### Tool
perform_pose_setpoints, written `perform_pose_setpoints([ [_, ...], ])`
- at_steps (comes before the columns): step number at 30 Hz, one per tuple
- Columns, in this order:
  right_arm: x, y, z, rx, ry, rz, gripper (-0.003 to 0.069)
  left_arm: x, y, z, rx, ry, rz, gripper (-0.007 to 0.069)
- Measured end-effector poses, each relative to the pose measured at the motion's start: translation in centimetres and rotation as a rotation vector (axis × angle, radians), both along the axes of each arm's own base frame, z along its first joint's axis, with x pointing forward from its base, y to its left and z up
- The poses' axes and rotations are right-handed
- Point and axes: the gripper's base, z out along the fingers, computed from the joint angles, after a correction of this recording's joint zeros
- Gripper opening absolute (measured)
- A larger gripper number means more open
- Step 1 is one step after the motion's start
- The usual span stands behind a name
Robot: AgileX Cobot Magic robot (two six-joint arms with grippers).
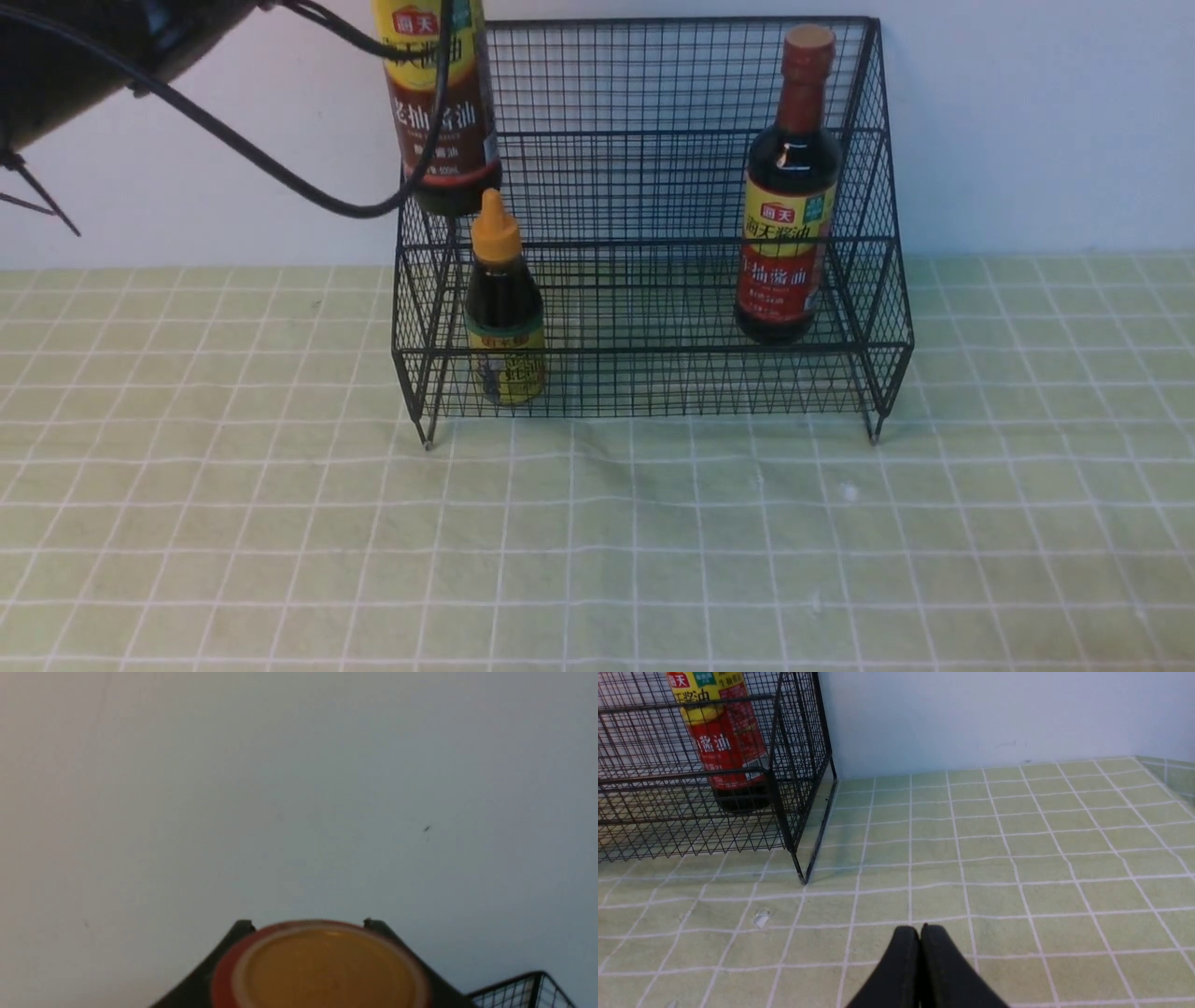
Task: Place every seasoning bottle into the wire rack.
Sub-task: Use the left arm to put the condiment bottle back on the shelf
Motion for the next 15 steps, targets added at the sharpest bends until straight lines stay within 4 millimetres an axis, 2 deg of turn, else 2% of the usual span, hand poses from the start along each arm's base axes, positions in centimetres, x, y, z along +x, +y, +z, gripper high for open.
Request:
perform_pose_setpoints([
  [5,0.0,0.0,0.0,0.0,0.0,0.0,-0.0014,1.4,-0.5,-2.2,0.004,0.041,-0.016,0.0259],
  [15,0.0,0.0,0.0,0.0,0.0,0.0,-0.0014,1.9,-1.3,-2.8,0.011,0.004,-0.089,0.0259],
])
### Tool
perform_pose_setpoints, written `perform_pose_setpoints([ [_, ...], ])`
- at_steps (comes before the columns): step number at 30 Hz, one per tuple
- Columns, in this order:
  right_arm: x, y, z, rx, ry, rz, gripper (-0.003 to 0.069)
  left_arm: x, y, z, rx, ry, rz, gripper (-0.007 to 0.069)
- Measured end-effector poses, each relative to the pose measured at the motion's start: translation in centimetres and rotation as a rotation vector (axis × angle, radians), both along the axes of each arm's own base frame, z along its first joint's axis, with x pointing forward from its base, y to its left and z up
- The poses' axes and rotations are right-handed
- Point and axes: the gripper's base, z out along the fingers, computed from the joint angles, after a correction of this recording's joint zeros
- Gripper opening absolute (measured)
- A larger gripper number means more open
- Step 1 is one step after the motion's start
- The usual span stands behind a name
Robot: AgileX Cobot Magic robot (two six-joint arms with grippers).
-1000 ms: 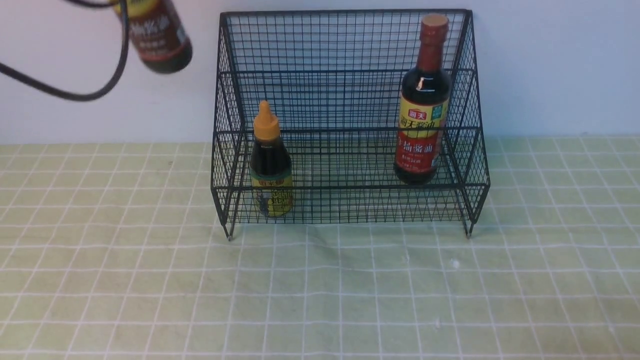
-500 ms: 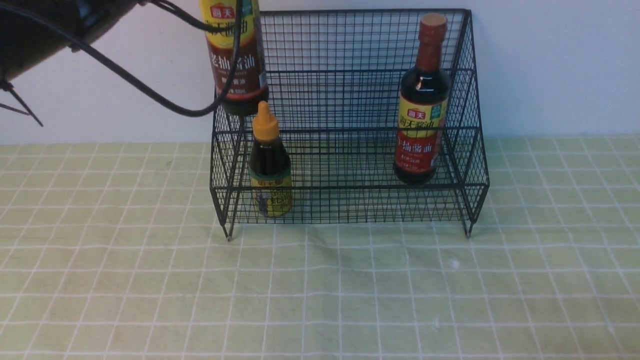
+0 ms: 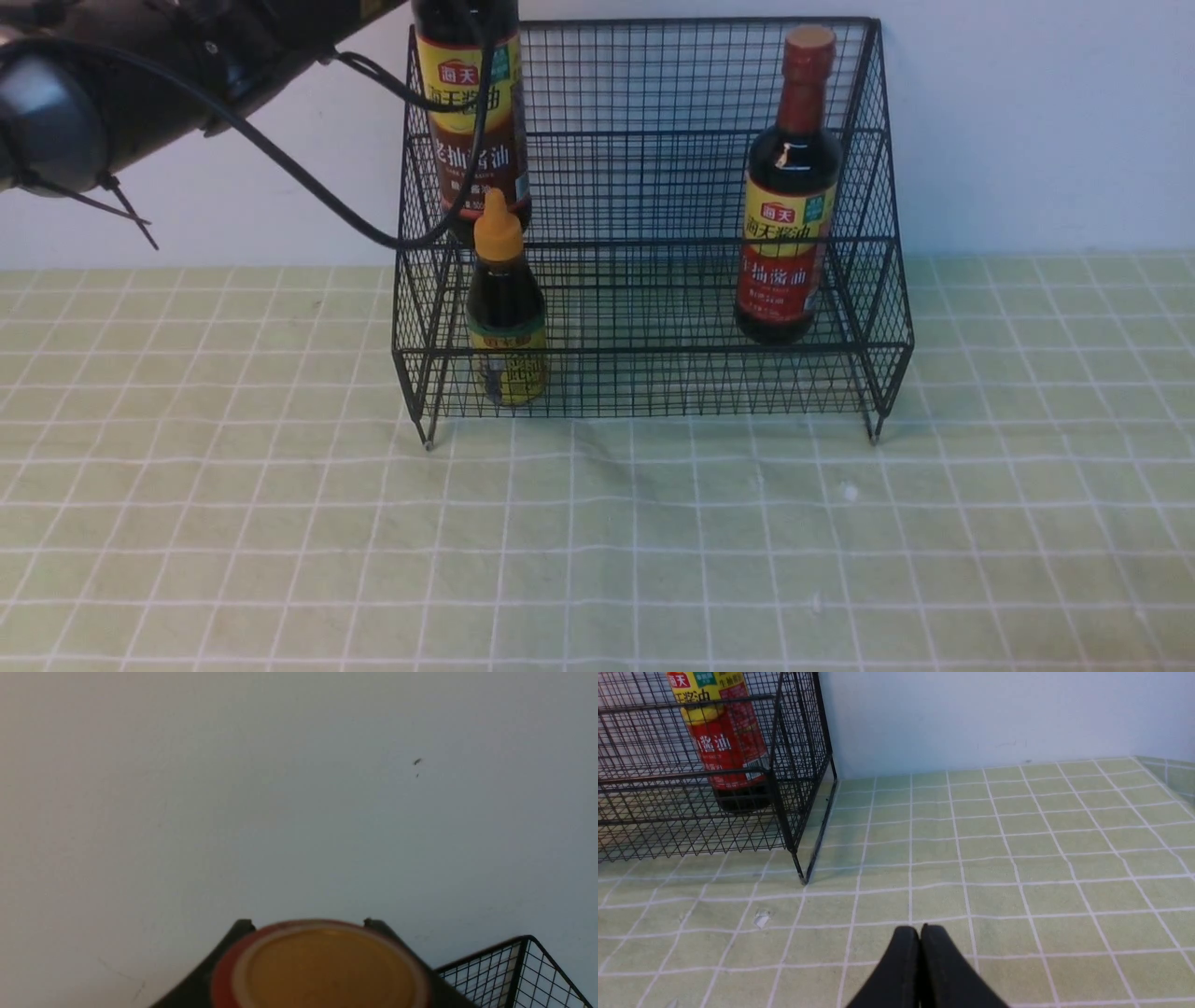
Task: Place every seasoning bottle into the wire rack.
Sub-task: Use the left arm to put the condiment bottle back on the shelf
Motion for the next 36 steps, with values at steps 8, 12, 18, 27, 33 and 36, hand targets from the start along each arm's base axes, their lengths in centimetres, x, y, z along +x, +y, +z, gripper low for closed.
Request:
perform_pose_setpoints([
  [8,0.0,0.0,0.0,0.0,0.0,0.0,-0.0014,1.5,-0.3,-3.7,0.119,0.062,0.003,0.0259],
  [12,0.0,0.0,0.0,0.0,0.0,0.0,-0.0014,2.0,-0.2,-5.3,0.143,0.111,0.031,0.0259],
  [18,0.0,0.0,0.0,0.0,0.0,0.0,-0.0014,2.2,-0.3,-5.7,0.103,0.14,0.027,0.0259],
  [27,0.0,0.0,0.0,0.0,0.0,0.0,-0.0014,2.7,-0.7,-6.9,0.045,0.194,0.009,0.0306],
  [33,0.0,0.0,0.0,0.0,0.0,0.0,-0.0014,2.5,-0.9,-6.3,0.049,0.185,-0.025,0.0372],
  [36,0.0,0.0,0.0,0.0,0.0,0.0,-0.0014,2.4,-0.9,-6.4,0.056,0.196,-0.032,0.0375],
])
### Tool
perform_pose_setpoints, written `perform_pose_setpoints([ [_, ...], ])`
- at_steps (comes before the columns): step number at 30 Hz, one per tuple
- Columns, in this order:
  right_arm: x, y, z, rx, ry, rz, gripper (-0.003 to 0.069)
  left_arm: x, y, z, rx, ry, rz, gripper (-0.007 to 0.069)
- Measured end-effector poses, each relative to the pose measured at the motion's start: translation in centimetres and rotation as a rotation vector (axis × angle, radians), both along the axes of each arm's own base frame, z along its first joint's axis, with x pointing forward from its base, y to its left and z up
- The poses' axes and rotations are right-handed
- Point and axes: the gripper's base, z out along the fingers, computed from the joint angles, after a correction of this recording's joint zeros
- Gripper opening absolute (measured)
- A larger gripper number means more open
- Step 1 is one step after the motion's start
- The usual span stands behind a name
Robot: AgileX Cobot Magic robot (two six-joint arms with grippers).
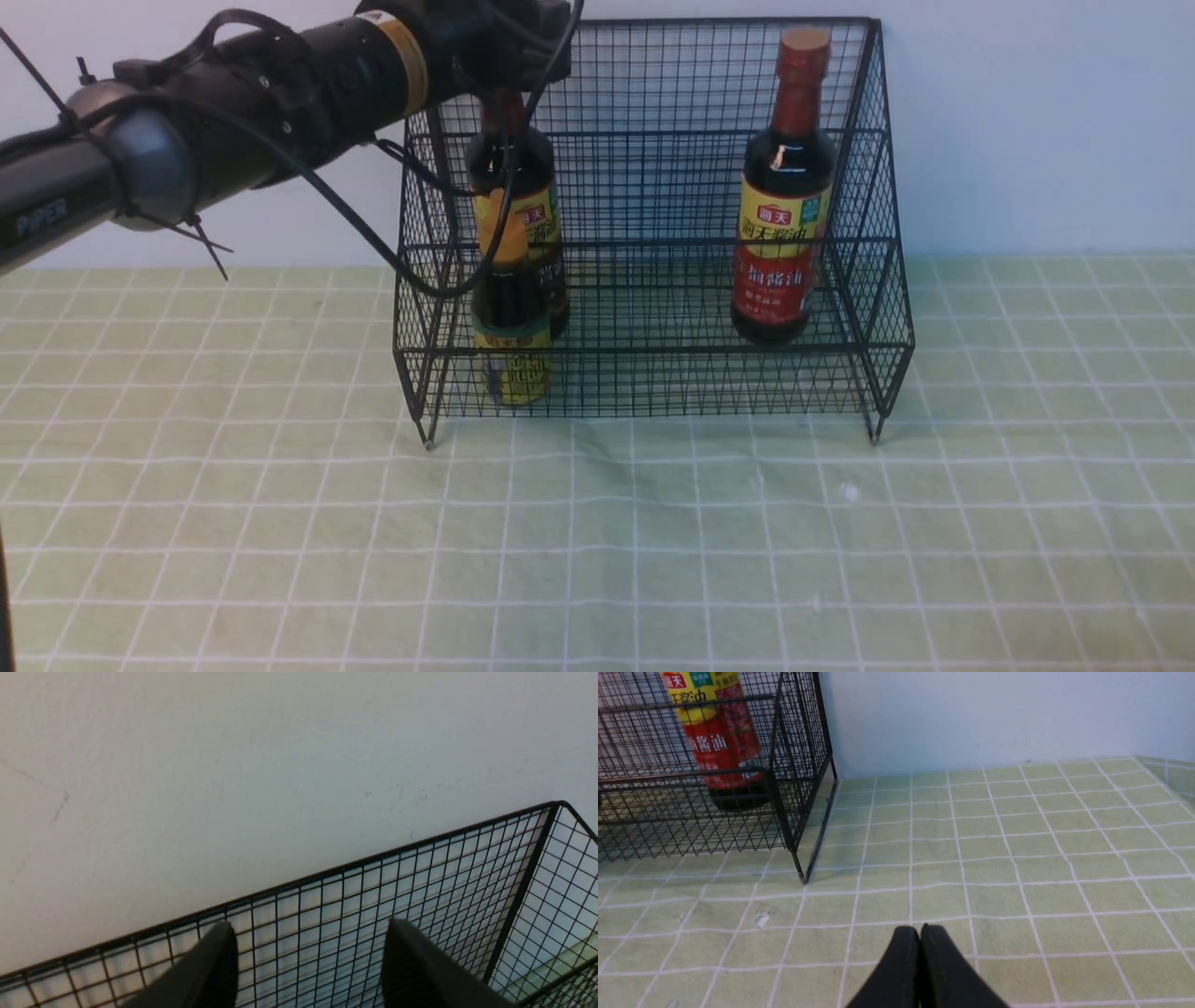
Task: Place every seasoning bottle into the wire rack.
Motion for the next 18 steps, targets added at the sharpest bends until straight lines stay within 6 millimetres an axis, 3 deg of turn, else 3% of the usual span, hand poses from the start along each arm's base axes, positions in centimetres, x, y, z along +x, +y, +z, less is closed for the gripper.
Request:
perform_pose_setpoints([
  [7,0.0,0.0,0.0,0.0,0.0,0.0,-0.0014,-1.1,0.3,2.4,-0.005,-0.043,-0.002,0.0375],
  [12,0.0,0.0,0.0,0.0,0.0,0.0,-0.0014,-3.0,1.3,6.6,-0.032,-0.105,0.057,0.0368],
  [16,0.0,0.0,0.0,0.0,0.0,0.0,-0.0014,-5.6,2.6,10.9,-0.086,-0.147,0.125,0.0263],
  [18,0.0,0.0,0.0,0.0,0.0,0.0,-0.0014,-7.0,2.9,12.6,-0.073,-0.18,0.12,0.0172],
])
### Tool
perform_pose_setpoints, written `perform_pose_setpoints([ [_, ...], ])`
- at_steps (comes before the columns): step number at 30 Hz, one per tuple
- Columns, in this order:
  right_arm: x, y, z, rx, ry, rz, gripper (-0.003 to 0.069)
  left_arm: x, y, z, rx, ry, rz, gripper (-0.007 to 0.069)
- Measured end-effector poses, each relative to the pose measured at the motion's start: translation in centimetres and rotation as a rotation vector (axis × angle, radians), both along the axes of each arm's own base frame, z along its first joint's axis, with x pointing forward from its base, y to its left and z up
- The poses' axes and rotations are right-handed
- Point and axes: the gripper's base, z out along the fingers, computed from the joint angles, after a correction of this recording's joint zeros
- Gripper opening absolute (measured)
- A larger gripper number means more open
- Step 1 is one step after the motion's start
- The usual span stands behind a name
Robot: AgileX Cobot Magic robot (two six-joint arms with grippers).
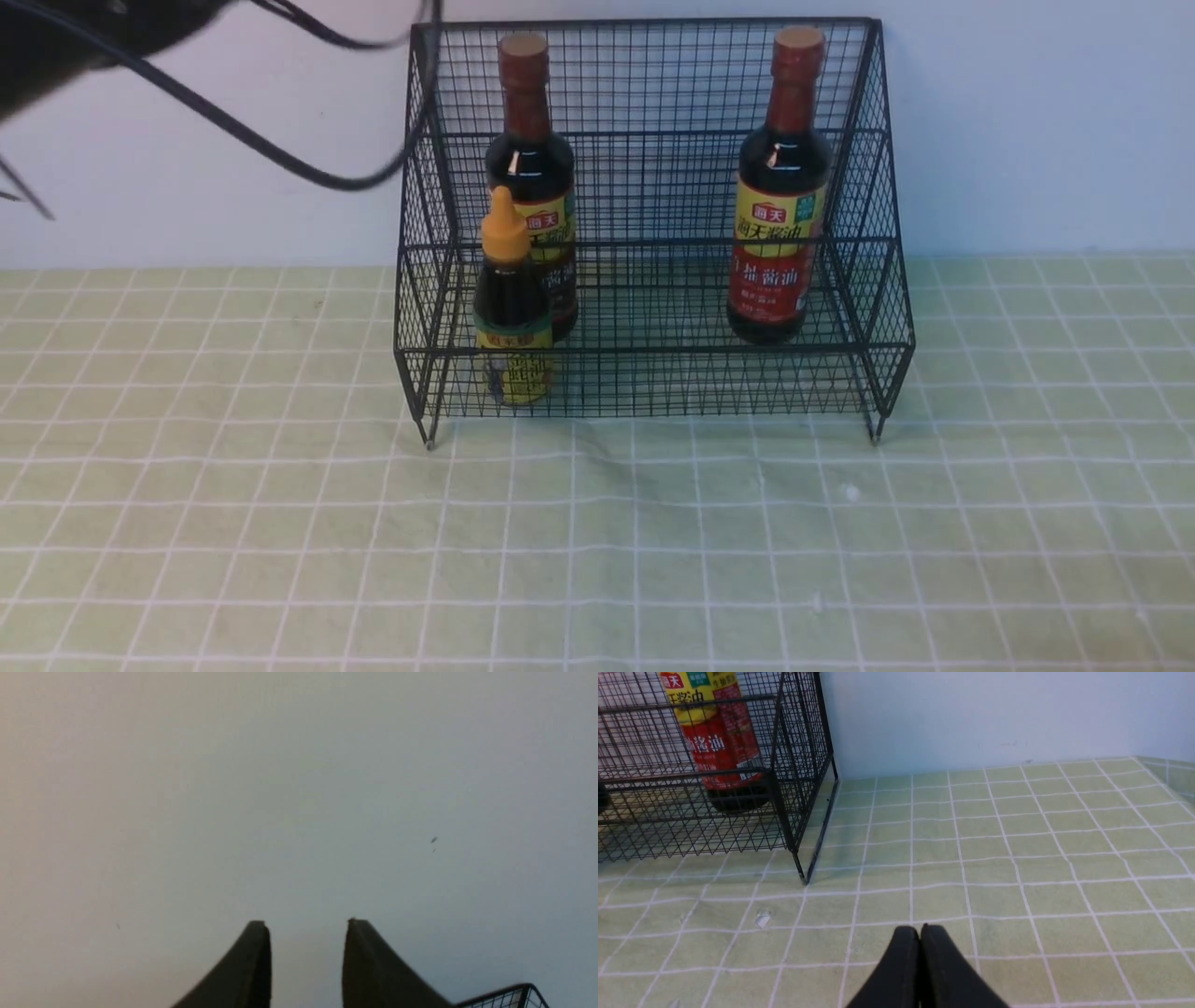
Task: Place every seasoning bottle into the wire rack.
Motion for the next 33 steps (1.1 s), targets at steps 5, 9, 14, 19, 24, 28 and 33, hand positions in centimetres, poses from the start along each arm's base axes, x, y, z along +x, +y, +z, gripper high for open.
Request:
perform_pose_setpoints([
  [5,0.0,0.0,0.0,0.0,0.0,0.0,-0.0014,-3.1,0.1,2.0,-0.005,0.031,-0.196,0.0007],
  [9,0.0,0.0,0.0,0.0,0.0,0.0,-0.0014,-4.4,1.2,1.8,-0.129,0.2,-0.352,-0.0007],
  [14,0.0,0.0,0.0,0.0,0.0,0.0,-0.0014,-5.7,3.1,1.0,-0.23,0.41,-0.481,-0.0007],
  [19,0.0,0.0,0.0,0.0,0.0,0.0,-0.0014,-9.6,5.2,2.6,-0.228,0.49,-0.595,-0.0007],
  [24,0.0,0.0,0.0,0.0,0.0,0.0,-0.0014,-14.5,5.9,5.6,-0.212,0.405,-0.574,-0.0007],
  [28,0.0,0.0,0.0,0.0,0.0,0.0,-0.0014,-19.5,5.4,7.7,-0.165,0.296,-0.574,-0.0007],
  [33,0.0,0.0,0.0,0.0,0.0,0.0,-0.0014,-25.1,4.8,9.6,-0.103,0.167,-0.584,-0.0007],
])
